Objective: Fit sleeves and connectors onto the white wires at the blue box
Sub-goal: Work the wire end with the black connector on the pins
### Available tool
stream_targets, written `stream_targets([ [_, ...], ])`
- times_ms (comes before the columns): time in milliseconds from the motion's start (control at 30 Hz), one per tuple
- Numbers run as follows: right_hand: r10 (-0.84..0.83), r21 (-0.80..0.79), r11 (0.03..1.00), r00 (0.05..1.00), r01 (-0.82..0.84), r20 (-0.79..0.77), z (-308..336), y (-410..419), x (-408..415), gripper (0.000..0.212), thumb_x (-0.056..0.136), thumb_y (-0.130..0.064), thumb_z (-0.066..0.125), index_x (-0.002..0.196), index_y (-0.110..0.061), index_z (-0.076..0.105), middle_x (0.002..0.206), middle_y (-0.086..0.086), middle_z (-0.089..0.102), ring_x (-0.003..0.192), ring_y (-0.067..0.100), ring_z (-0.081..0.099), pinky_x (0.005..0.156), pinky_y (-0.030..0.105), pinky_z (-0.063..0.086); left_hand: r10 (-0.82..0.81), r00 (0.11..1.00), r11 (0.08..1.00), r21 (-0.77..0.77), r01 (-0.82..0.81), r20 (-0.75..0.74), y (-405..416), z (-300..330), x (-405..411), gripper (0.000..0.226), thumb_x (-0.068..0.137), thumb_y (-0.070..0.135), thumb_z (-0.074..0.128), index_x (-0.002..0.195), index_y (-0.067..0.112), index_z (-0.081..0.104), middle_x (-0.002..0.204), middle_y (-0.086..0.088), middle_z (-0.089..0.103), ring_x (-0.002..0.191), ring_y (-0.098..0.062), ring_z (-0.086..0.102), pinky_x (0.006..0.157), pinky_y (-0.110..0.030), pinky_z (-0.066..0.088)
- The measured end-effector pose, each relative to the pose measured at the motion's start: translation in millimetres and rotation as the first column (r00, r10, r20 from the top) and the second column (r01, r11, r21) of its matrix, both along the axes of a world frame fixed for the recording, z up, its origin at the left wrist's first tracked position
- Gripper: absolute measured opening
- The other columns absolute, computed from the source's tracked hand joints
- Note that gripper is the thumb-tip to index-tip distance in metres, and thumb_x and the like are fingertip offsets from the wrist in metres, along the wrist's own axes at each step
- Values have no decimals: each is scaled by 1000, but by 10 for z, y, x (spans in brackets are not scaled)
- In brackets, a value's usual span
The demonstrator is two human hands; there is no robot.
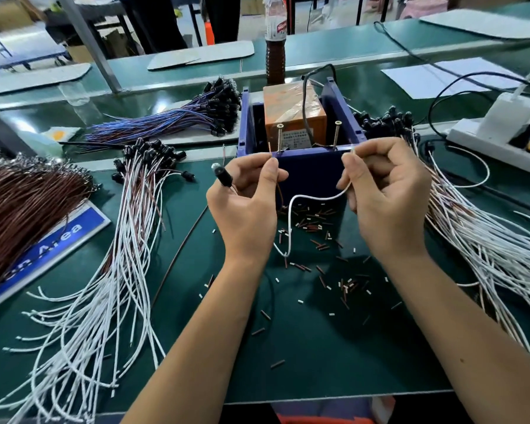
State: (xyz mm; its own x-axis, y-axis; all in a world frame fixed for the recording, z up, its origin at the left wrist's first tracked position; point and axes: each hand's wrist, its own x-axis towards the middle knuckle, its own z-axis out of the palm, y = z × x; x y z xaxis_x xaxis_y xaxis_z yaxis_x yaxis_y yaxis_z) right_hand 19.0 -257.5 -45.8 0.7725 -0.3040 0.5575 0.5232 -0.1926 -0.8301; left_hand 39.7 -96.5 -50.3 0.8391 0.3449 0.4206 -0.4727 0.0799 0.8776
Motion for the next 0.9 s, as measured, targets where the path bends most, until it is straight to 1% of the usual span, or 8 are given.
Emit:
stream_targets([
  [67, -131, -45, 990, 991, 132, 27, -5, 27, 8, 12, 104, -19, 67, 97, -9, 66, 70, 1, 70, 50, 12, 60, 52, 25, 46, 51, 999, 999, -12, -51, 7, -21, 12, 16, 3, 93, 7, 73, 94, 7, 71, 76, -7, 77, 74, -18, 76, 74, -21, 55],
  [133, -233, -52, 971, 971, 235, 49, 2, 40, 34, 15, 103, -17, 67, 92, -7, 69, 70, 1, 71, 55, 9, 65, 56, 21, 48, 67, 998, 998, -18, -67, 7, -41, 32, 32, 5, 93, 5, 74, 95, 3, 70, 76, -8, 76, 73, -18, 75, 74, -21, 55],
  [233, -330, -60, 941, 941, 334, 70, 23, 89, 84, 14, 101, -15, 67, 90, -7, 71, 69, -3, 70, 60, 8, 69, 59, 18, 49, 111, 993, 994, 21, -111, 27, -61, 47, 54, 2, 93, 4, 73, 94, 2, 73, 78, -7, 76, 74, -18, 75, 74, -23, 56],
  [300, -373, -92, 920, 923, 381, 93, 33, 125, 117, 12, 100, -14, 66, 91, -9, 72, 69, -7, 69, 62, 7, 69, 60, 20, 51, 130, 991, 991, 25, -131, 29, -77, 49, 59, 2, 93, 4, 73, 93, 2, 75, 79, -8, 77, 75, -18, 75, 75, -23, 57],
  [433, -389, -121, 909, 916, 398, 95, 36, 139, 158, 13, 97, -12, 62, 98, -11, 75, 75, -2, 73, 68, 12, 71, 64, 37, 59, 159, 987, 987, 34, -159, 12, -129, 40, 45, 7, 94, 3, 70, 95, -1, 75, 79, -6, 77, 76, -13, 74, 75, -20, 55],
  [467, -389, -127, 908, 916, 399, 97, 37, 138, 163, 14, 97, -12, 61, 99, -11, 75, 76, -1, 73, 68, 13, 71, 64, 39, 59, 160, 987, 986, 34, -160, 7, -134, 42, 39, 8, 94, 1, 68, 97, -2, 75, 79, -5, 77, 76, -12, 74, 75, -20, 54],
  [600, -395, -164, 899, 913, 407, 101, 40, 139, 174, 16, 98, -15, 60, 100, -10, 75, 75, -2, 73, 63, 12, 70, 58, 39, 58, 151, 989, 988, 40, -150, 0, -134, 54, 25, 11, 94, -1, 66, 98, -2, 75, 80, -3, 77, 76, -8, 73, 75, -17, 53],
  [900, -370, -181, 905, 922, 385, 112, 17, 151, 138, 19, 99, -13, 61, 105, -7, 78, 77, -2, 74, 63, 12, 70, 58, 39, 59, 142, 990, 989, 41, -142, 13, -153, 68, -5, 10, 92, -2, 68, 99, -3, 75, 83, -6, 77, 75, -7, 72, 74, -17, 53],
])
